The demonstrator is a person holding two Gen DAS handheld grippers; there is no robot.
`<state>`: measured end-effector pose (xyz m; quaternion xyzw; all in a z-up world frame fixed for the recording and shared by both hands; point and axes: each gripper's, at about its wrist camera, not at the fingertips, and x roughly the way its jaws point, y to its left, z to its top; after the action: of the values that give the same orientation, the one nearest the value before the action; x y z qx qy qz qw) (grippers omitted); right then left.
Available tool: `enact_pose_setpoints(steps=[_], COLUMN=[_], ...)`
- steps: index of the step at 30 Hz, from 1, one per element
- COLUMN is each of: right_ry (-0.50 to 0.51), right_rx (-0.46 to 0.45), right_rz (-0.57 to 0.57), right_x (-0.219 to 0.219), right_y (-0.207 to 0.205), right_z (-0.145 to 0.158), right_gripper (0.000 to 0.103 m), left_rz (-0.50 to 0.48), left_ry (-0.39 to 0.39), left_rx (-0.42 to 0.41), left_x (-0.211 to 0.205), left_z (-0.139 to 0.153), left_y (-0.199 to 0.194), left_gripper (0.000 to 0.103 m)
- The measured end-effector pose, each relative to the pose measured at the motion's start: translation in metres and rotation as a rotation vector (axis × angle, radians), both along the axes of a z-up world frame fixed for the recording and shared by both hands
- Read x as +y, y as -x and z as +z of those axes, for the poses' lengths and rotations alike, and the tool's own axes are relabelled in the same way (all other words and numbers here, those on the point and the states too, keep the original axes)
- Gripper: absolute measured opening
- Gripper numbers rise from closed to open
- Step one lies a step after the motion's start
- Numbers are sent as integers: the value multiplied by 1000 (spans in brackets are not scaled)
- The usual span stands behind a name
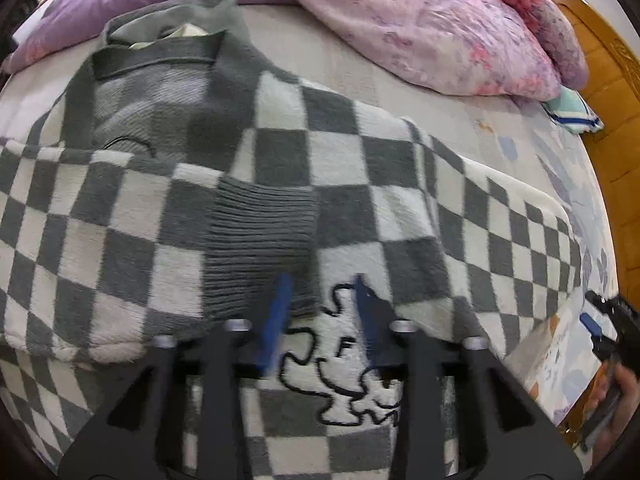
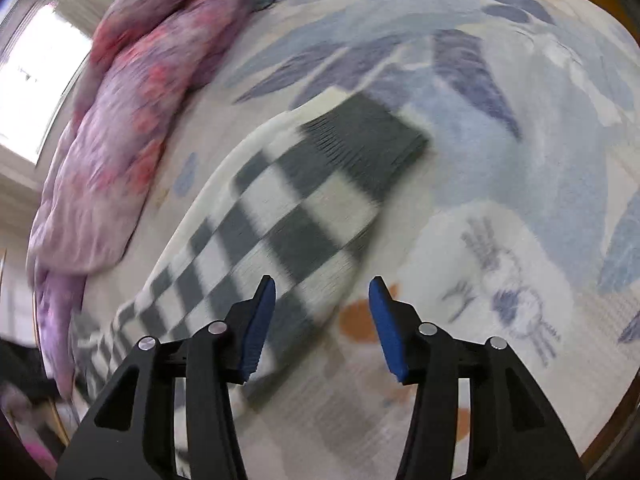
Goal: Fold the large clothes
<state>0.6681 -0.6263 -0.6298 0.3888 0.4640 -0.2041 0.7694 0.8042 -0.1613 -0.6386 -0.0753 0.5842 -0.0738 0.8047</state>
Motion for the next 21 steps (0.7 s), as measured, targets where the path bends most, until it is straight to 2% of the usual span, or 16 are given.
enact_pose_setpoints(steps=[6,8,10,11,12,15,19,20,21], right_ry=[-68,-151,-172,-173,-164,-105,34,71,111], right_rx=[4,-16,-71,-94,-86,-84,-94,-106,-119], right_rz=[-121,-138,-139,-131,-119,-91,-42,-22,-1], right_x=[-40,-47,-48,-47,-46,-43,-25,-18,-8], right_y=[-12,-18,-21,-24,-27,-31,-30,-30,-31], right_z=[-31,-46,-48,-47,-47,-40,-9,2,15], right_gripper=[50,50,49,40,29,10,8,8,8], left_rz=[-102,-111,-110,-108,-109,-107,-78,-72,-58], left_ry=[-50,-59,-49,-52,-52,-31,55,77,98], left_rx=[54,64,84,93,95,93,65,56,35], left_x=[-35,-39,-41,-42,-43,-42,-23,-18,-10], left_z=[-27,-35,-41,-44,-45,-42,-23,-16,-6], left_y=[1,1,-1,-2,-3,-5,4,7,11], left_gripper=[50,50,49,49,49,50,50,52,59])
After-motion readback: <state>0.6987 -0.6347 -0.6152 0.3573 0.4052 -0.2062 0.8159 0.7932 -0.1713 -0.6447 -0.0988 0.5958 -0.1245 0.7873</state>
